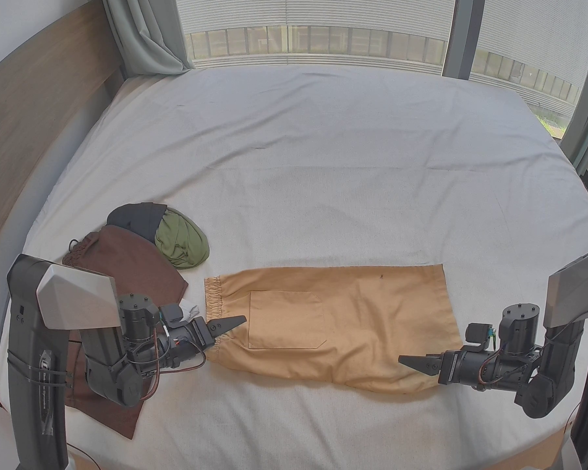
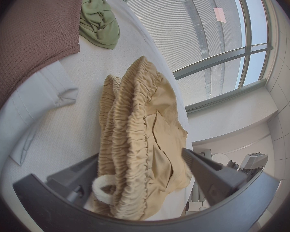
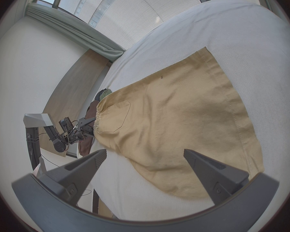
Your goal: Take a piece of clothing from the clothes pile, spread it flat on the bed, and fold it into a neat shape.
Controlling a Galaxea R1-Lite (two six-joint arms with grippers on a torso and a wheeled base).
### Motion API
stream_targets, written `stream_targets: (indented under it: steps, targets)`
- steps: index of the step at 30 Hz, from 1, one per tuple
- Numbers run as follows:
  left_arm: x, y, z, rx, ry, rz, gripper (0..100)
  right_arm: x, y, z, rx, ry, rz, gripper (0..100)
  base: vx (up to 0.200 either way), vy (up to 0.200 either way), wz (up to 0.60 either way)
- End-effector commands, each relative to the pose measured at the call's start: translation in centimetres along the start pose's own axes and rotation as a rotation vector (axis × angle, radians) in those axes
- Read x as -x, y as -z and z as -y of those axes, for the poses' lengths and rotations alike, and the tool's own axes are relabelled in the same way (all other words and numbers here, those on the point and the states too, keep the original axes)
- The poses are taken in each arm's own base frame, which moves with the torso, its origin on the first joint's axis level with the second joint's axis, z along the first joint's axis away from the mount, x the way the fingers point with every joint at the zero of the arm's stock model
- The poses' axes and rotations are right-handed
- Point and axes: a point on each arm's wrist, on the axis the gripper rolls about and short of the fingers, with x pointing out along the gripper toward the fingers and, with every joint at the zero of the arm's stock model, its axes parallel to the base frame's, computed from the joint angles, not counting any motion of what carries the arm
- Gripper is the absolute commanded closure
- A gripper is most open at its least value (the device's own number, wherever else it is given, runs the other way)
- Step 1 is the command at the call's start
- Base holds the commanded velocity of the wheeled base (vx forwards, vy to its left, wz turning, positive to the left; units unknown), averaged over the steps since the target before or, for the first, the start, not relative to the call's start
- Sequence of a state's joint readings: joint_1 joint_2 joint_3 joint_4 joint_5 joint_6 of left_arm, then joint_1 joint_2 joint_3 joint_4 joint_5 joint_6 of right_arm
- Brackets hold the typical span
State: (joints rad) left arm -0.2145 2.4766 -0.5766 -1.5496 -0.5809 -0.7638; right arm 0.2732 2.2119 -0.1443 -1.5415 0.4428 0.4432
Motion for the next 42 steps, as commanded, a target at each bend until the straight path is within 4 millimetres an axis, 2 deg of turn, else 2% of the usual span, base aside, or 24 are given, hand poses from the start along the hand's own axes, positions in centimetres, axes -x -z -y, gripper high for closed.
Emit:
stream_targets:
  steps: [1, 14, 26, 32, 42]
  targets:
    - [0.0, 0.0, 0.0, -0.001, 0.001, 0.002, 100, 0.0, 0.0, 0.0, -0.001, 0.0, -0.001, 0, 0.0, 0.0, 0.0]
    - [0.2, -0.3, -0.2, -0.017, -0.013, 0.018, 100, -0.1, 0.1, 0.1, -0.003, 0.003, -0.006, 0, 0.0, 0.0, 0.0]
    - [0.8, -0.3, -0.6, -0.108, -0.03, 0.016, 100, -0.1, 0.1, 0.2, -0.003, 0.005, -0.003, 0, 0.0, 0.0, 0.0]
    - [1.4, -0.2, -0.2, -0.105, -0.034, 0.015, 100, -0.1, 0.1, 0.2, -0.004, 0.007, -0.005, 0, 0.0, 0.0, 0.0]
    - [2.9, -1.0, 1.8, -0.122, -0.013, 0.037, 100, -0.1, 0.3, 0.1, -0.002, 0.006, -0.012, 0, 0.0, 0.0, 0.0]
